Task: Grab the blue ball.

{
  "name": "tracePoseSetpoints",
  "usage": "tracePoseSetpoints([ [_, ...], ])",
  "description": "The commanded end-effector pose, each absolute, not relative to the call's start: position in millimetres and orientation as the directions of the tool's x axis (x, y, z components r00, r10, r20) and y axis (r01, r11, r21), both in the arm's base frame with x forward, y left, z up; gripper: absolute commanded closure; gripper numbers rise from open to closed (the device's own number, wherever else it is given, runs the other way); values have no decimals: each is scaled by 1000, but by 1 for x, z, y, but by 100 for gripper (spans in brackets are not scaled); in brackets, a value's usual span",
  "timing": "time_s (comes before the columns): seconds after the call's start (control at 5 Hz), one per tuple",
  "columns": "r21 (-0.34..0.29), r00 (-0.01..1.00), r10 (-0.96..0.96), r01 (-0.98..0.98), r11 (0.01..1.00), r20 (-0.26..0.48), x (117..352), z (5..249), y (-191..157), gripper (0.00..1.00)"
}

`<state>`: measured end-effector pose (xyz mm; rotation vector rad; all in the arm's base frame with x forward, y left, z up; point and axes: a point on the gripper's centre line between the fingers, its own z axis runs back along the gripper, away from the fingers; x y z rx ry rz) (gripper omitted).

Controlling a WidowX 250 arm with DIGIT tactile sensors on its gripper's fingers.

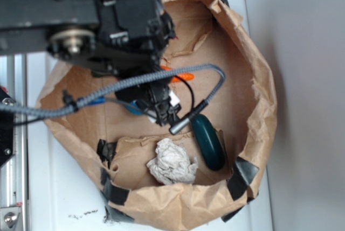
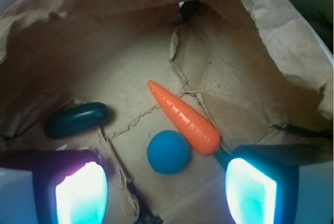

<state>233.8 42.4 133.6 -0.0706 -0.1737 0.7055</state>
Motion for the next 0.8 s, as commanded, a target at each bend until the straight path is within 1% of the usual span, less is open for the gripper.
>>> tracePoseSetpoints([
  [0.0,-120,643,752,-743,659,148,242,113,64,0],
  [0.2,-110,620,772,-765,634,141,247,104,66,0],
  [0.4,-102,551,823,-819,565,141,244,99,64,0],
  [0.6,-119,450,869,-870,479,208,236,95,57,0],
])
